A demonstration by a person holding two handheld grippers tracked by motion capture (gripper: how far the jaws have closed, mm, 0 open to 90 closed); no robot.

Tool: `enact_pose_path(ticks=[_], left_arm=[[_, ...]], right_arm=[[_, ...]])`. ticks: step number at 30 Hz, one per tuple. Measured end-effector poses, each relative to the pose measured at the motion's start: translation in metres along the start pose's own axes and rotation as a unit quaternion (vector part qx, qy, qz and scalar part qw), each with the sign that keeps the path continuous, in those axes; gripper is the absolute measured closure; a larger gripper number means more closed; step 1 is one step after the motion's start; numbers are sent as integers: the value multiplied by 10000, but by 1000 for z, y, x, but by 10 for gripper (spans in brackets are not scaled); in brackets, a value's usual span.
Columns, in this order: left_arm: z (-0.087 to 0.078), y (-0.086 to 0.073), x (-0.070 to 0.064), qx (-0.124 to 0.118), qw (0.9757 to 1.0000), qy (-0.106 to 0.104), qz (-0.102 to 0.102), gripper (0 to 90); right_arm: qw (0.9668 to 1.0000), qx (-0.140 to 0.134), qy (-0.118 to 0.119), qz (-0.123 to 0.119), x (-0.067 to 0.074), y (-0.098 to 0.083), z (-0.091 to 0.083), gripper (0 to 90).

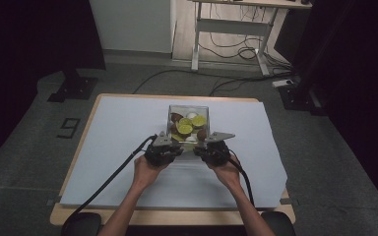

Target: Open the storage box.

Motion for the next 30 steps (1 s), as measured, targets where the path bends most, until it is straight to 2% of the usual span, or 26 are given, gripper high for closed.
enact_pose_path(ticks=[11, 17, 30], left_arm=[[-4, 1, -6, -22, 9999, 14, 105, 780], [-4, 0, -10, -15, 10000, 21, 95, 798], [-8, -2, -17, 24, 9999, 17, 155, 799]], right_arm=[[9999, -5, 107, -85, 4, -4, -6, 811], [9999, -47, 34, -161, 7, -5, -9, 804], [9997, -10, 56, -227, 12, -9, -14, 812]])
Point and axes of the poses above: each handheld gripper's, and its own axes: z roughly forward along the jaws, y roughly out of its top, x roughly to its left, the point moved 3 cm from there along z, roughly forward along the jaws, and after that the axes turned 13 degrees about z, right-handed, at the moved point
